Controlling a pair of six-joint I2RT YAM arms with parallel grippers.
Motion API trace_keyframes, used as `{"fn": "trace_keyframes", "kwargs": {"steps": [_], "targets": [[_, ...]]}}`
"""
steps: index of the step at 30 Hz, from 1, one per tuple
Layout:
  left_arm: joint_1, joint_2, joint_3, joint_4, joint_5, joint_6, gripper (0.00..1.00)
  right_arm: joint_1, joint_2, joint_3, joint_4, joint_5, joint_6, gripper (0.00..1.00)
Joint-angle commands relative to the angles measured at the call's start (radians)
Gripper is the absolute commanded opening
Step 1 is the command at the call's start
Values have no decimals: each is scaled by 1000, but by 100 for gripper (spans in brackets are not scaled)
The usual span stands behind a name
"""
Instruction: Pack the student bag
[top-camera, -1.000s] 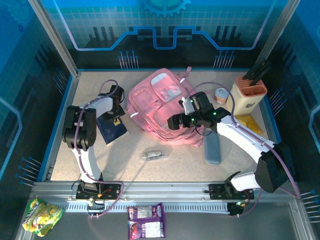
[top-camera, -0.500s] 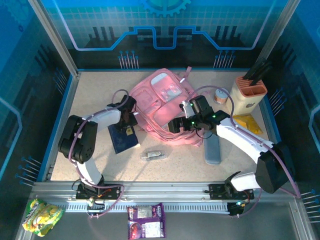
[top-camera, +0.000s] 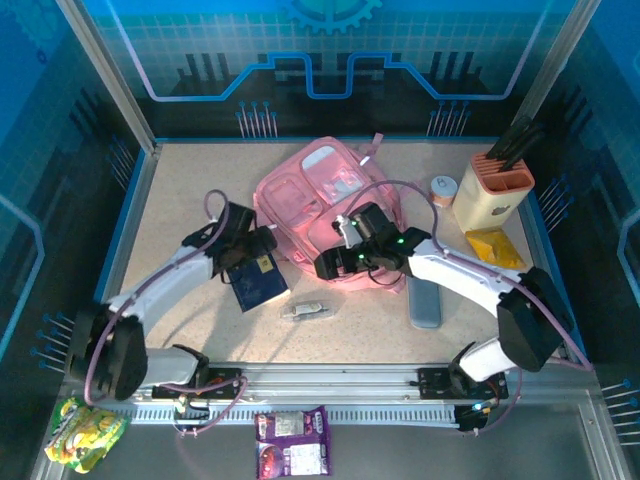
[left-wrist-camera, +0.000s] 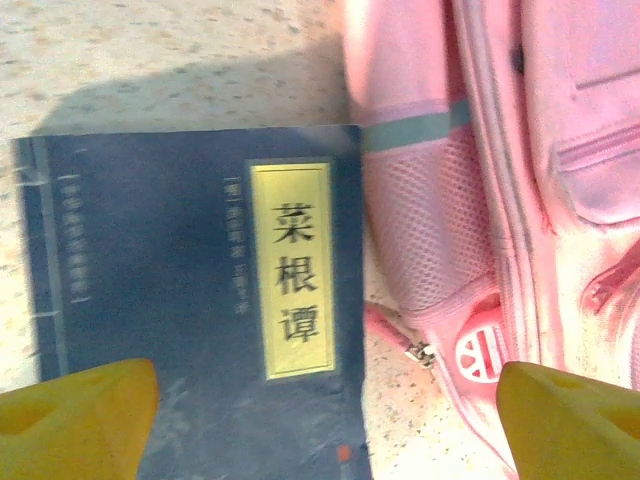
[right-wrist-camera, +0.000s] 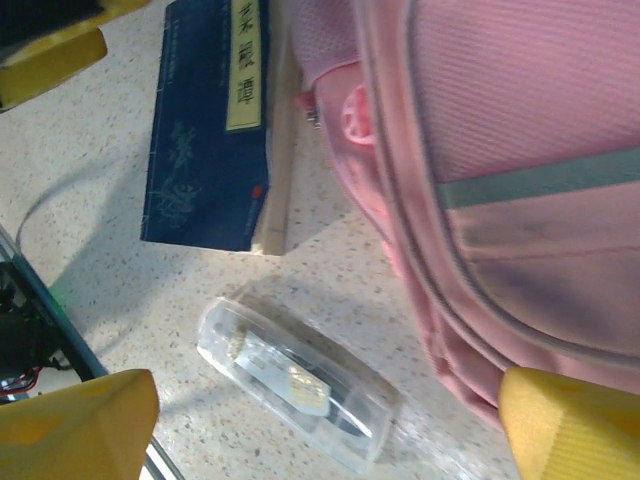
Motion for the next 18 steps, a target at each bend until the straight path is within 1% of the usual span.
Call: {"fn": "trace_keyframes", "kwargs": {"steps": [1, 3, 5, 7, 10, 13, 18], "targets": [[58, -69, -74, -62, -17, -38, 90, 57, 69, 61, 72, -28, 75, 84], [86, -114, -108, -101, -34, -42, 90, 92, 118, 100, 77, -13, 89, 81], [118, -163, -151, -121, -50, -52, 90, 127, 177, 145, 80, -7, 90, 73], [152, -206, -198, -117, -35, -64, 91, 152, 226, 188, 75, -5, 100, 68], [214, -240, -258, -89, 10, -72, 91, 183, 306, 255, 50, 8, 112, 64], [249, -235, -299, -40, 50, -64, 91, 209, 364, 299, 48, 33, 113, 58], [266, -185, -337, 83, 147, -65, 89, 226, 468, 397, 13, 42, 101, 57]]}}
